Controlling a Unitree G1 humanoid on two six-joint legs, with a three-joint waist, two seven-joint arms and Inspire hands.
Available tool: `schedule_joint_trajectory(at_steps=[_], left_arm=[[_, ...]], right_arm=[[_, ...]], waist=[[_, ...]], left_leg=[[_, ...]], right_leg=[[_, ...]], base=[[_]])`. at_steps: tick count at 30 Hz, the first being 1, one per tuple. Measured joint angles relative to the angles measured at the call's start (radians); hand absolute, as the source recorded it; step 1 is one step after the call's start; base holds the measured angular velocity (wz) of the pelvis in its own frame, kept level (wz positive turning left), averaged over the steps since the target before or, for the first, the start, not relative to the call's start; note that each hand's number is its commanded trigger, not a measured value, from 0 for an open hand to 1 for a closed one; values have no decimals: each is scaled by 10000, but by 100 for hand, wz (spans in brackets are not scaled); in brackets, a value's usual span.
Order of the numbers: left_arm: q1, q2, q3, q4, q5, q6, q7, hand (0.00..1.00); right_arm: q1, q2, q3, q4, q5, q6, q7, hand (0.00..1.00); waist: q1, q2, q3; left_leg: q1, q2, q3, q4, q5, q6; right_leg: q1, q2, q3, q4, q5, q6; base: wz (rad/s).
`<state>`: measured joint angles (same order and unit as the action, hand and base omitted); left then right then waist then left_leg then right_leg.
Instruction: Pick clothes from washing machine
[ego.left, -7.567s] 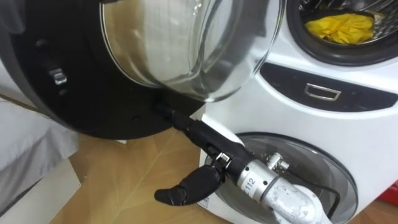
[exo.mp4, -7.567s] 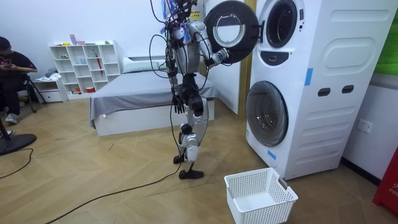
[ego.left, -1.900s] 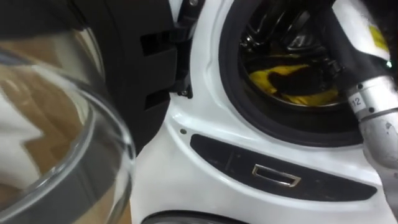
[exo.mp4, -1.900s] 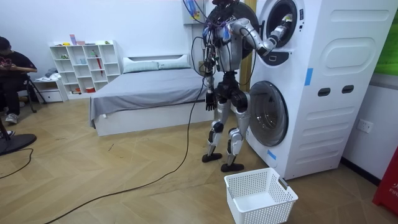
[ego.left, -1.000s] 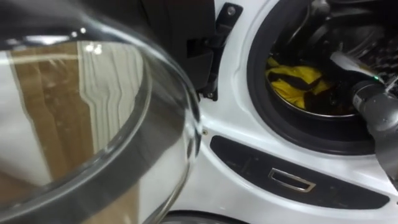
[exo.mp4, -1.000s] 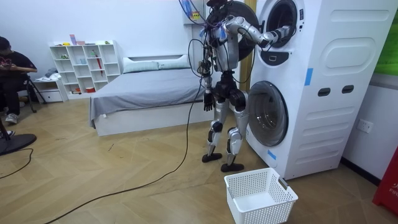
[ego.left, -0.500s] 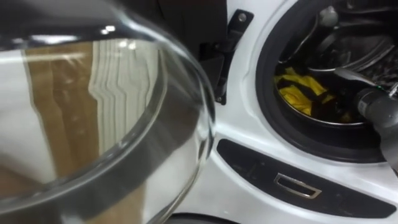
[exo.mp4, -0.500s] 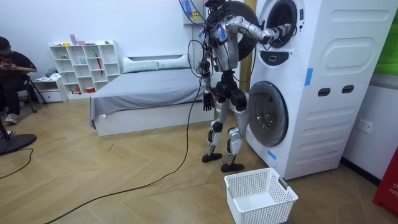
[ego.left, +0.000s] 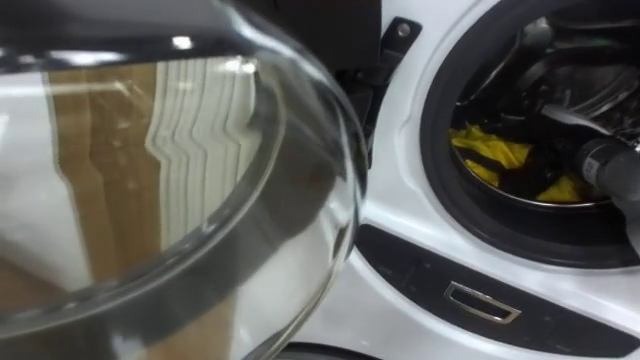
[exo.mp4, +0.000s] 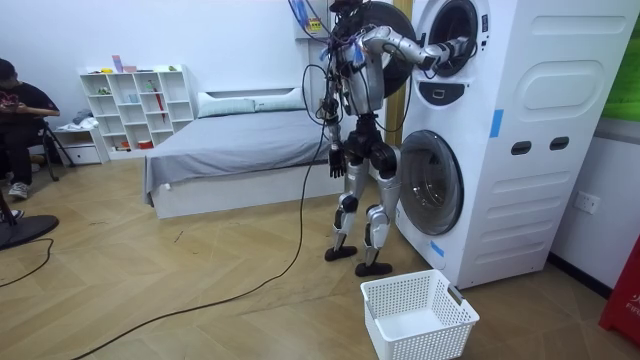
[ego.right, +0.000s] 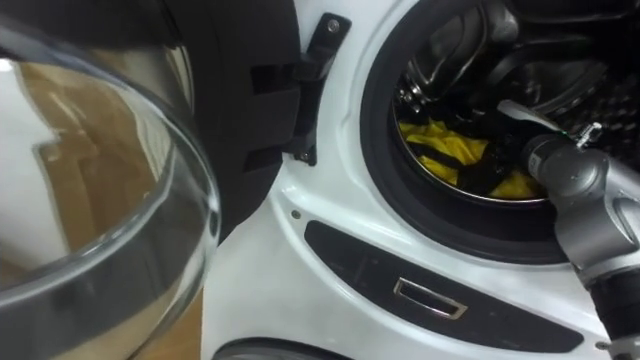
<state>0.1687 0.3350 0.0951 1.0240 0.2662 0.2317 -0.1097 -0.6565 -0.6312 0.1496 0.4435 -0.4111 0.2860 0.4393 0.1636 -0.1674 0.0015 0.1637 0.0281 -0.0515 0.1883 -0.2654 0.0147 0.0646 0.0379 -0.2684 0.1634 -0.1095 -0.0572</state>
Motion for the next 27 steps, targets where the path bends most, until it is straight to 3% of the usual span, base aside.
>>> schedule_joint_trajectory(at_steps=[7, 10, 13, 16, 18, 20, 22, 24, 27], left_arm=[[-19, -56, -2, 50, -3, -313, 195, 0], [-12, -68, 6, 73, -3, -488, 215, 0], [-15, -223, 34, 190, 6, -611, 364, 0], [-67, -397, 91, 368, -13, -883, 418, 0], [-22, -436, 97, 607, -8, -945, 420, 0], [177, -438, 225, 753, -16, -1041, 485, 0], [206, -497, 263, 768, -24, -1091, 627, 0], [209, -570, 271, 768, -19, -1099, 638, 0], [285, -642, 206, 775, -19, -1266, 653, 0]], right_arm=[[543, -94, -122, -1682, -12, -4, -11, 100], [906, -137, -183, -2923, -270, -35, -141, 100], [1226, -136, -289, -4159, -542, -29, -161, 100], [2113, -158, -812, -5735, -998, -30, -165, 100], [2514, -44, -955, -6779, -1075, -158, -134, 100], [3094, 48, -1014, -7860, -823, -550, -202, 100], [3784, 103, -1300, -8646, -648, -555, -405, 100], [4283, 330, -1620, -9201, -538, -598, -548, 100], [4876, 735, -2187, -9771, 154, -983, -688, 100]], waist=[[-220, 213, -56], [-336, 282, -38], [-337, 358, -55], [-294, 485, -86], [-299, 561, -81], [-476, 569, -78], [-627, 586, -68], [-642, 605, -54], [-926, 658, -28]], left_leg=[[56, 77, 149, -69, 2, -1], [30, 137, 220, -75, 6, -7], [27, 161, 478, -72, 7, -8], [62, 165, 578, -75, 9, -9], [169, 200, 774, -75, 10, -10], [220, 294, 769, -108, 9, -12], [258, 290, 881, -206, 8, -13], [296, 307, 1181, -232, 9, -13], [299, 307, 1339, -229, 7, -14]], right_leg=[[-21, 106, 182, -72, 5, -6], [-85, 97, 242, -45, 6, -9], [-162, 143, 525, -52, 6, -10], [-162, 173, 857, -83, 2, -3], [-133, 238, 1172, -84, 2, -3], [-121, 296, 1282, -98, 2, -4], [-134, 340, 1340, -97, 2, -4], [-152, 383, 1527, -118, 2, -4], [-166, 373, 1642, -126, 2, -4]], base=[[-5], [-8], [-20], [-13], [-28], [-18], [0], [-18], [-10]])
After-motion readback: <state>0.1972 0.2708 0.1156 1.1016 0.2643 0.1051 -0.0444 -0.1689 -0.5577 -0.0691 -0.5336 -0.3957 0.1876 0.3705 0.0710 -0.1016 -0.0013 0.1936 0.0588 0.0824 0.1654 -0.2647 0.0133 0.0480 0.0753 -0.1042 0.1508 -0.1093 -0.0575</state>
